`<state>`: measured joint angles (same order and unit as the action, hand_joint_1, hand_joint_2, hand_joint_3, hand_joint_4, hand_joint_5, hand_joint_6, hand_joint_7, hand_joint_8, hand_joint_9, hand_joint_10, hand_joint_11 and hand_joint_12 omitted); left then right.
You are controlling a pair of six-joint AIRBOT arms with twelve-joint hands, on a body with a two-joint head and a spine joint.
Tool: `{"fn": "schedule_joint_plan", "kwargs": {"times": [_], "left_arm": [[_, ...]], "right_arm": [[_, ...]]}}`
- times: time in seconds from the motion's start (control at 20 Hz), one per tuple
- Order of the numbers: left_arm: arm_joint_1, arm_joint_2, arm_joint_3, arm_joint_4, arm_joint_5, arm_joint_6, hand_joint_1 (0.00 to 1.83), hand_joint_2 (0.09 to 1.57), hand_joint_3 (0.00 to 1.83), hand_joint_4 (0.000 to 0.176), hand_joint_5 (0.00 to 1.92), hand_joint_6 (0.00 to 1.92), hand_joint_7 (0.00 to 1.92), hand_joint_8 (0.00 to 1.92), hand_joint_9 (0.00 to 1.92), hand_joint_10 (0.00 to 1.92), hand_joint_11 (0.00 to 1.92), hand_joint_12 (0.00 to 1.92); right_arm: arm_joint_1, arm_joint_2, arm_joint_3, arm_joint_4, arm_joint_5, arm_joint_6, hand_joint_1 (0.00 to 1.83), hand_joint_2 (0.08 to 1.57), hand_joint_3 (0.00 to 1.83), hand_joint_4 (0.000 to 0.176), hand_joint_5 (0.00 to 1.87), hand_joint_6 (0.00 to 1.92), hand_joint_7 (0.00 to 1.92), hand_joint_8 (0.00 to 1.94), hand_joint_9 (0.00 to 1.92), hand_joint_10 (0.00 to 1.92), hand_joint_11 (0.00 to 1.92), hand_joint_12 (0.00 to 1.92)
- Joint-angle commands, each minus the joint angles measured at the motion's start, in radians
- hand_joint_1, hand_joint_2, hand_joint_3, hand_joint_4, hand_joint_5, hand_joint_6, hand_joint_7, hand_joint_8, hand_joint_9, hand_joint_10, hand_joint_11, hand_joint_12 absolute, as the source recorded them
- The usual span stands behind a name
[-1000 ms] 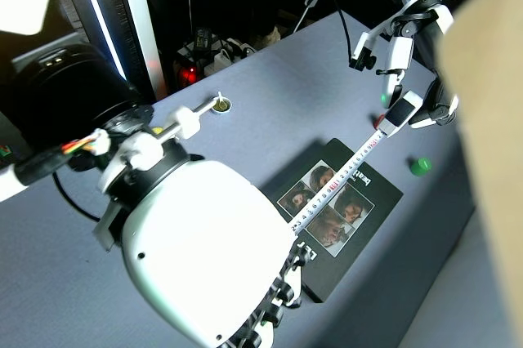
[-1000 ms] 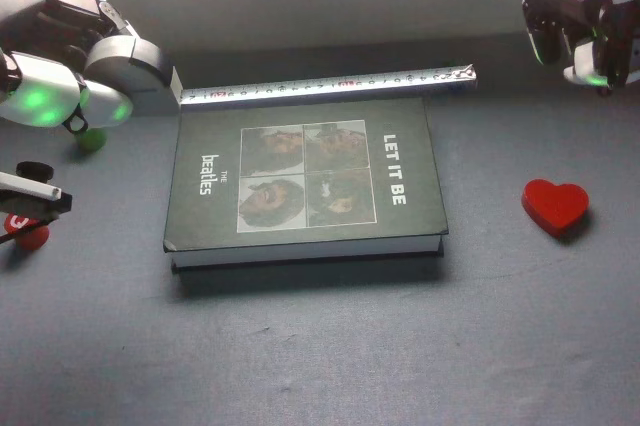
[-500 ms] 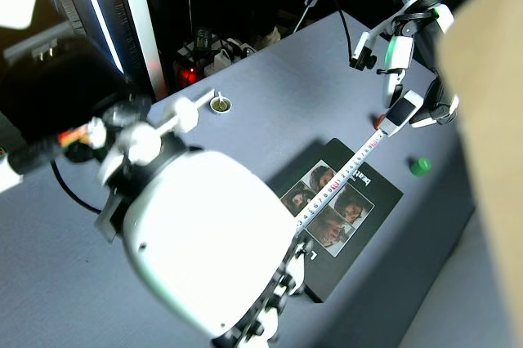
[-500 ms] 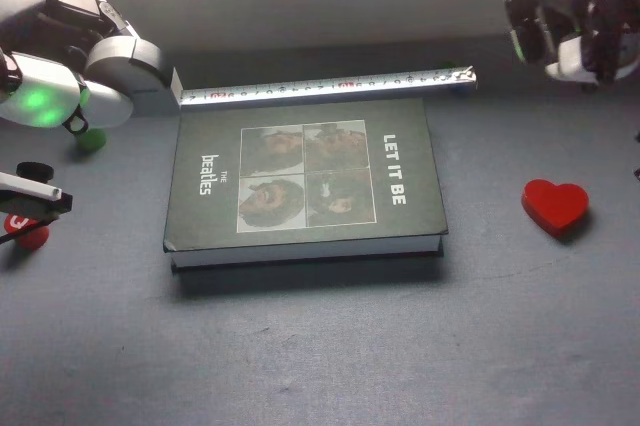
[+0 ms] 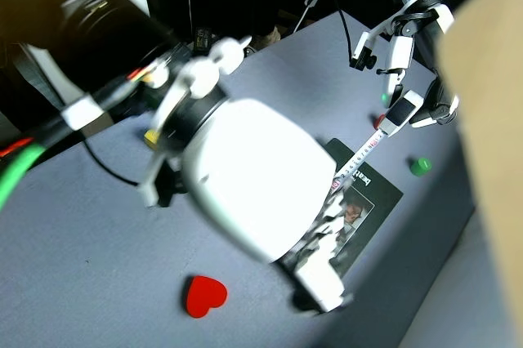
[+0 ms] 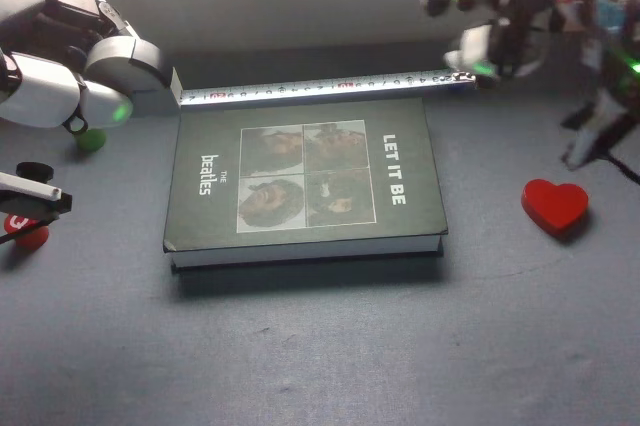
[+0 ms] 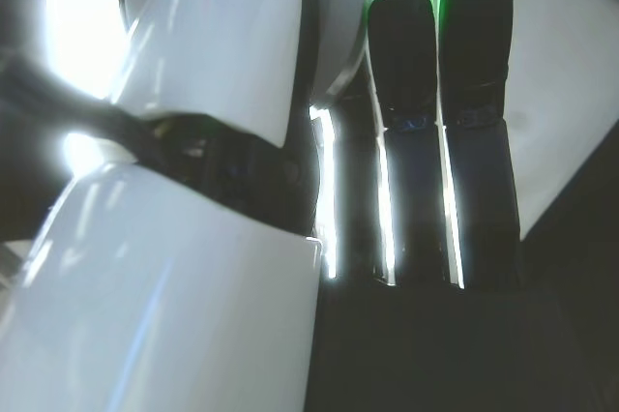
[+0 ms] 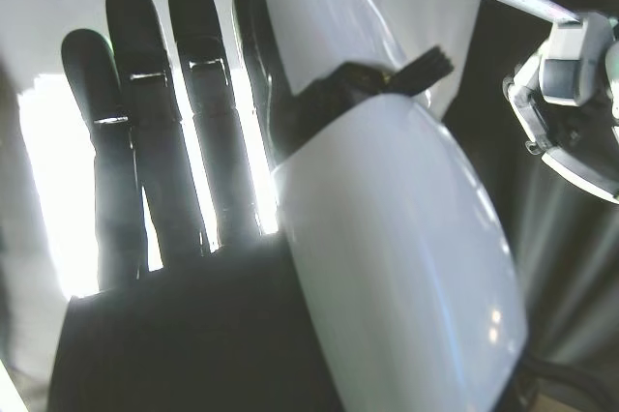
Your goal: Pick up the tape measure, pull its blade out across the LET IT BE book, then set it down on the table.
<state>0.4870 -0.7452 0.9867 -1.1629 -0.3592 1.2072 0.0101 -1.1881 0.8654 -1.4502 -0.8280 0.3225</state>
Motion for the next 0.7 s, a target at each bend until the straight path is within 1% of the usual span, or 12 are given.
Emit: {"fn": "schedule_joint_plan", "kwargs": {"times": [0.0,0.1,0.15,0.35,0.5,0.65], "left_arm": [[-0.015,0.002,0.005,0.018,-0.072,-0.013,1.36,1.17,0.0,0.0,0.76,1.1,0.81,1.23,0.91,1.34,0.86,1.19],[-0.015,0.001,0.006,0.018,-0.072,-0.013,1.36,1.17,0.0,0.0,0.75,1.1,0.81,1.23,0.9,1.34,0.86,1.19],[-0.015,0.001,0.006,0.018,-0.072,-0.013,1.36,1.17,0.0,0.0,0.79,1.08,0.82,1.21,0.91,1.32,0.86,1.18],[-0.015,0.001,0.008,0.018,-0.072,-0.014,1.36,1.16,0.0,0.0,0.8,1.05,0.82,1.22,0.91,1.33,0.88,1.19],[-0.015,0.0,0.007,0.018,-0.072,-0.014,1.36,1.16,0.0,0.0,0.8,1.04,0.82,1.21,0.92,1.32,0.87,1.17],[-0.015,0.0,0.007,0.018,-0.072,-0.014,1.36,1.17,0.0,0.0,0.77,1.07,0.83,1.22,0.9,1.34,0.88,1.18]], "right_arm": [[0.01,-0.008,0.009,-0.072,-0.018,0.004,1.05,1.13,0.0,0.0,0.78,0.01,0.88,0.01,0.83,0.08,0.41,1.09],[-0.001,-0.04,0.03,-0.072,-0.026,0.005,1.05,1.13,0.0,0.0,0.78,0.01,0.88,0.01,0.84,0.08,0.41,1.09],[-0.006,-0.054,0.04,-0.073,-0.025,0.004,1.05,1.13,0.0,0.0,0.78,0.01,0.88,0.0,0.84,0.08,0.41,1.08],[-0.025,-0.094,0.081,-0.073,-0.024,0.011,1.05,1.13,0.0,0.0,0.79,0.01,0.89,0.01,0.85,0.07,0.42,1.09],[-0.027,-0.105,0.091,-0.068,-0.023,0.006,1.05,1.13,0.0,0.0,0.79,0.01,0.89,0.01,0.84,0.06,0.4,1.08],[-0.025,-0.104,0.09,0.008,-0.017,-0.026,1.05,1.13,0.0,0.0,0.81,0.01,0.91,0.01,0.86,0.06,0.43,1.08]]}}
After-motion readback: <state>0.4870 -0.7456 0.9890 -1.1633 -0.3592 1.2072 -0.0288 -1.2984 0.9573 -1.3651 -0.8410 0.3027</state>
